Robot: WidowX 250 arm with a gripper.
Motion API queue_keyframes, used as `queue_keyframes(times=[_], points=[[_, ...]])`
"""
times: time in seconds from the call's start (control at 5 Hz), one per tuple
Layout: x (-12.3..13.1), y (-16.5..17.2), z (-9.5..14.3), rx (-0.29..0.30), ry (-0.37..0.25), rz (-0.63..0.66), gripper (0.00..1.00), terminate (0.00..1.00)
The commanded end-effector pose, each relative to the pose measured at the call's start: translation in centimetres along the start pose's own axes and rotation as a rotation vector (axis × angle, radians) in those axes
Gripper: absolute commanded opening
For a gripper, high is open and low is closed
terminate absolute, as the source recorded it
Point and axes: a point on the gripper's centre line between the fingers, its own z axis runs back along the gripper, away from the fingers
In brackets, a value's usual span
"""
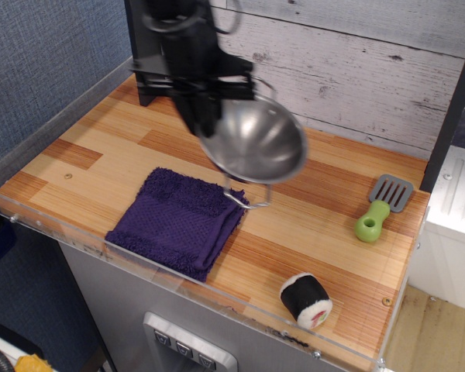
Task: Put the silver pot onto the purple rag.
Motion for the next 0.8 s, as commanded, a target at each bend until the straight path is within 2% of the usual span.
queue_keyframes(times=[0.0, 0.2, 0.6], points=[[-1.8, 3.0, 2.1, 0.002, -0.044, -0.002, 0.0, 0.0], [-2.6, 4.1, 1.3, -0.019, -0.02, -0.005, 0.0, 0.0], [-4.5, 6.5, -0.8, -0.012, 0.042, -0.035, 0.0, 0.0]])
